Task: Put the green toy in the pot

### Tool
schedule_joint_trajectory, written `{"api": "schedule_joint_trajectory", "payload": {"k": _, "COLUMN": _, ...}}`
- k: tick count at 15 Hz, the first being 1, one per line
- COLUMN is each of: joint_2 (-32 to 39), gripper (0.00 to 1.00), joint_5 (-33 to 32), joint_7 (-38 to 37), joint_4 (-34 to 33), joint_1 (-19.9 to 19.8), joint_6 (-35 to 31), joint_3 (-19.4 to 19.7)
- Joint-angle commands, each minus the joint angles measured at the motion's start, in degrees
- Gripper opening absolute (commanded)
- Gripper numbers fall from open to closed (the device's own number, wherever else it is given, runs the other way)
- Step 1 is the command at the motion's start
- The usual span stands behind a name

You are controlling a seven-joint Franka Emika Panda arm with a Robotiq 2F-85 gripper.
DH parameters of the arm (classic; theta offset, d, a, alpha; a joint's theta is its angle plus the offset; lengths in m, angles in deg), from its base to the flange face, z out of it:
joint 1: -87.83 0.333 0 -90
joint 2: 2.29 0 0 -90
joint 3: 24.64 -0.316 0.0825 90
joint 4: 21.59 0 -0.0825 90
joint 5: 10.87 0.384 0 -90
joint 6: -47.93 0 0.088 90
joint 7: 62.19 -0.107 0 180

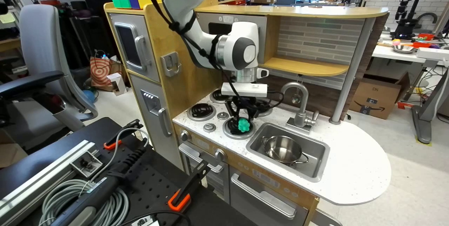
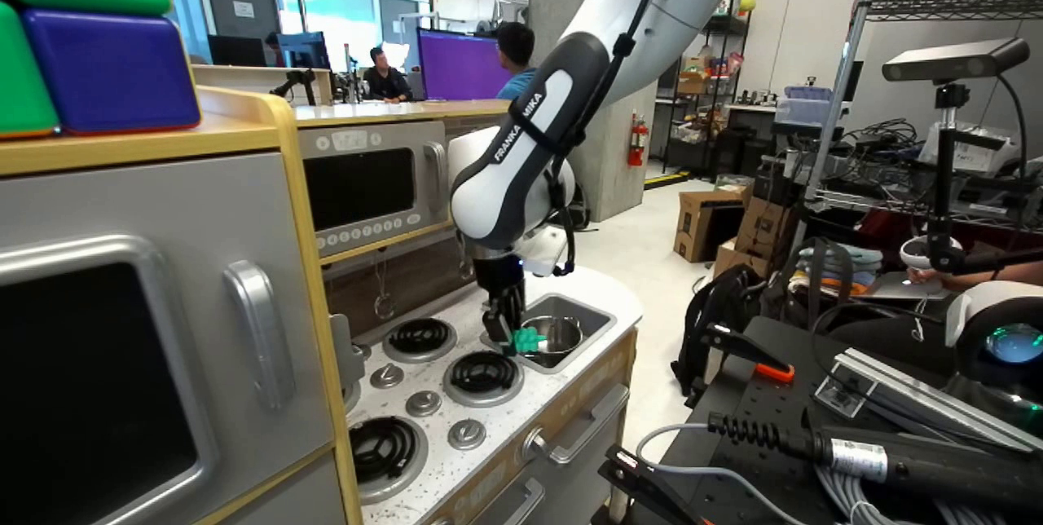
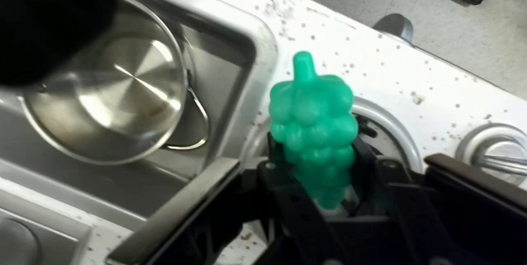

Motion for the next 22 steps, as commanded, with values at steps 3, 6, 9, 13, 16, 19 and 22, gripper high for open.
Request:
{"api": "schedule_joint_trajectory", "payload": {"k": 3, "joint_2": -2.8, "gripper": 0.14, "joint_5": 1.7, "joint_7": -2.4, "joint_4": 2.0, "joint_1": -2.7, "joint_6": -0.3, "joint_3": 2.3}}
{"api": "schedule_joint_trajectory", "payload": {"k": 6, "joint_2": -0.3, "gripper": 0.14, "joint_5": 4.6, "joint_7": -4.6, "joint_4": -2.8, "joint_1": -4.0, "joint_6": 3.4, "joint_3": 2.3}}
{"api": "schedule_joint_trajectory", "payload": {"k": 9, "joint_2": 1.8, "gripper": 0.14, "joint_5": 8.6, "joint_7": -7.6, "joint_4": -6.1, "joint_1": -6.0, "joint_6": 6.6, "joint_3": 2.4}}
{"api": "schedule_joint_trajectory", "payload": {"k": 13, "joint_2": 4.8, "gripper": 0.14, "joint_5": 14.0, "joint_7": -10.6, "joint_4": -9.8, "joint_1": -9.7, "joint_6": 9.4, "joint_3": 2.6}}
{"api": "schedule_joint_trajectory", "payload": {"k": 16, "joint_2": 6.7, "gripper": 0.14, "joint_5": 17.4, "joint_7": -11.9, "joint_4": -12.9, "joint_1": -12.1, "joint_6": 10.3, "joint_3": 2.2}}
{"api": "schedule_joint_trajectory", "payload": {"k": 19, "joint_2": 8.0, "gripper": 0.14, "joint_5": 20.5, "joint_7": -12.7, "joint_4": -16.1, "joint_1": -13.5, "joint_6": 10.3, "joint_3": 1.4}}
{"api": "schedule_joint_trajectory", "payload": {"k": 22, "joint_2": 9.7, "gripper": 0.14, "joint_5": 21.1, "joint_7": -13.9, "joint_4": -19.5, "joint_1": -12.4, "joint_6": 10.2, "joint_3": 1.7}}
